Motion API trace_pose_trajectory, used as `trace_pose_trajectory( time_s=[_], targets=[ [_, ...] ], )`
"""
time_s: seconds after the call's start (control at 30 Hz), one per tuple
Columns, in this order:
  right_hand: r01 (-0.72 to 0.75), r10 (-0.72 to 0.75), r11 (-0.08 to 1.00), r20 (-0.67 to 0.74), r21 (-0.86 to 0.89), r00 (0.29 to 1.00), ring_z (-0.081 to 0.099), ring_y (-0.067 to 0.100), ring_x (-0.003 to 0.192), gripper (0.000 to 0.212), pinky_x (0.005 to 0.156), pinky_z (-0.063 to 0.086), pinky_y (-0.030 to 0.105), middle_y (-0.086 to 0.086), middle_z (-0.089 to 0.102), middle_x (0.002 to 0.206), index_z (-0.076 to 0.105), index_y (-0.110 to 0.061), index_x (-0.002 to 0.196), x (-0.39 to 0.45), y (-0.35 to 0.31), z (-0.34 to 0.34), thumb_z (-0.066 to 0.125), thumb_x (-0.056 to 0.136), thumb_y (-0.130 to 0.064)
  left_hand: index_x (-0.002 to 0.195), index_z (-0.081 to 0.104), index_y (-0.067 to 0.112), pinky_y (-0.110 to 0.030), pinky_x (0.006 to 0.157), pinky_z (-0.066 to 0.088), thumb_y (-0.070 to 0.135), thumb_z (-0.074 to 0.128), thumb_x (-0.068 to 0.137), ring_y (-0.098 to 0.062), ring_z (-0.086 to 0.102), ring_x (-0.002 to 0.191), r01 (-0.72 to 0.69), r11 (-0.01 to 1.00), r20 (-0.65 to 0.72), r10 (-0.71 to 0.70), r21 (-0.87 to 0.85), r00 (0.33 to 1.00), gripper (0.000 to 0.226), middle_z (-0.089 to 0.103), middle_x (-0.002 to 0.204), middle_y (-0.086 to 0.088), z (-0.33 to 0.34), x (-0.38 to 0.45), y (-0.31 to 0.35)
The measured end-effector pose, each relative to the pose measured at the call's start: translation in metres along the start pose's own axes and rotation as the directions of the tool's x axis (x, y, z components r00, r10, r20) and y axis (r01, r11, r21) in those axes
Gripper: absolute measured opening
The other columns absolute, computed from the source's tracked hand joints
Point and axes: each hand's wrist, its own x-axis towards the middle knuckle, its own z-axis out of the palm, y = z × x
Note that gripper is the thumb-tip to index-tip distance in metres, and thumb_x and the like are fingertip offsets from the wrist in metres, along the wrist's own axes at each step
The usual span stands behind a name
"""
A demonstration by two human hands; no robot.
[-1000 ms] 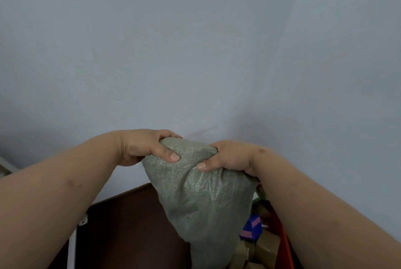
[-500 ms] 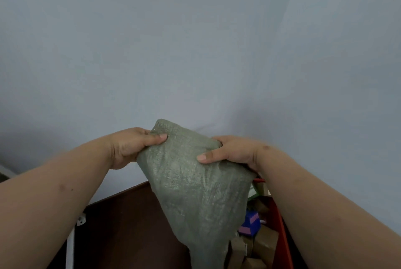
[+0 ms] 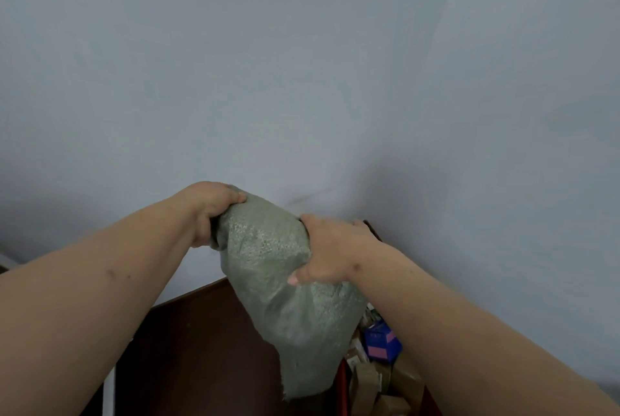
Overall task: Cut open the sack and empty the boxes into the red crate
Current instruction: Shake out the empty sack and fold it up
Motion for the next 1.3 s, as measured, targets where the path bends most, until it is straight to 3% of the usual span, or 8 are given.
trace_pose_trajectory(
  time_s=[0.1,0.23,0.33,0.47,0.7,0.9,1.23,1.3],
  targets=[
    [0.017,-0.023,0.96,0.021,0.28,1.0,0.06,0.025,0.111,0.057,0.098,0.049,0.044,0.001,0.064,0.121,0.051,-0.021,0.127,0.002,0.006,-0.002,0.072,0.077,-0.041,0.141,0.042,0.035,-0.039,0.076,0.051,0.036,0.065,0.088,-0.02,0.056,0.094,-0.113,0.989,0.048,0.109,0.095,0.993,0.058,0.05,0.13,-0.003,0.0,0.0,-0.001],
    [-0.057,0.002,0.822,0.097,0.566,0.995,0.065,0.023,0.105,0.043,0.095,0.052,0.04,0.004,0.069,0.116,0.064,-0.018,0.118,0.0,0.023,-0.01,0.077,0.077,-0.022,0.141,0.037,0.039,-0.028,0.089,0.045,0.049,0.093,0.036,-0.011,0.053,0.11,-0.233,0.948,0.405,0.13,0.216,0.905,0.119,0.047,0.133,0.006,-0.015,0.004,-0.006],
    [-0.13,-0.07,0.688,0.244,0.714,0.967,0.069,0.022,0.094,0.021,0.088,0.056,0.038,0.002,0.073,0.102,0.07,-0.019,0.102,0.0,0.039,-0.012,0.073,0.082,-0.011,0.13,0.051,0.027,-0.028,0.088,0.048,0.018,0.092,0.036,-0.02,0.057,0.114,-0.298,0.911,0.52,0.114,0.285,0.847,0.103,0.056,0.13,-0.004,-0.02,0.005,-0.012],
    [-0.222,-0.09,0.593,0.338,0.774,0.937,0.066,0.033,0.103,0.017,0.097,0.051,0.048,0.011,0.072,0.106,0.071,-0.013,0.102,0.002,0.049,-0.005,0.068,0.086,-0.011,0.109,0.069,0.006,-0.034,0.09,0.05,0.033,0.097,0.029,-0.028,0.067,0.108,-0.301,0.914,0.525,0.12,0.273,0.842,0.088,0.071,0.115,-0.014,-0.024,0.013,-0.019],
    [-0.008,0.011,0.941,-0.005,0.337,1.0,0.055,0.022,0.115,0.072,0.094,0.045,0.035,0.0,0.056,0.125,0.046,-0.02,0.133,0.007,0.037,-0.008,0.077,0.073,-0.045,0.105,0.072,0.009,-0.03,0.082,0.051,0.051,0.094,0.017,-0.018,0.072,0.095,-0.222,0.962,0.401,0.143,0.158,0.905,0.1,0.075,0.107,-0.007,-0.023,0.015,-0.029],
    [-0.016,-0.06,0.96,0.264,0.279,0.963,0.039,0.027,0.137,0.134,0.111,0.037,0.052,0.0,0.032,0.154,0.0,-0.036,0.151,0.011,0.026,-0.005,0.09,0.051,-0.048,0.113,0.065,0.006,-0.037,0.087,0.053,0.039,0.07,0.079,-0.027,0.066,0.103,-0.145,0.977,0.226,0.107,0.157,0.968,0.048,0.069,0.116,-0.015,-0.022,0.016,-0.025],
    [-0.183,-0.092,0.618,0.301,0.765,0.949,0.063,0.037,0.111,0.07,0.098,0.049,0.055,0.017,0.065,0.122,0.057,-0.014,0.126,0.01,0.032,0.006,0.077,0.059,-0.007,0.138,0.048,0.03,-0.037,0.083,0.053,0.029,0.061,0.093,-0.024,0.06,0.105,-0.047,0.951,0.117,0.012,0.305,0.993,0.047,0.054,0.134,-0.006,-0.018,0.018,-0.035],
    [-0.203,-0.096,0.508,0.289,0.837,0.953,0.064,0.038,0.109,0.069,0.098,0.05,0.053,0.019,0.067,0.118,0.059,-0.008,0.124,0.012,0.035,0.009,0.074,0.057,-0.003,0.141,0.041,0.04,-0.04,0.101,0.046,0.038,0.058,0.093,-0.024,0.053,0.121,-0.162,0.876,0.15,0.104,0.455,0.983,0.051,0.048,0.143,-0.004,-0.02,0.016,-0.033]
  ],
)
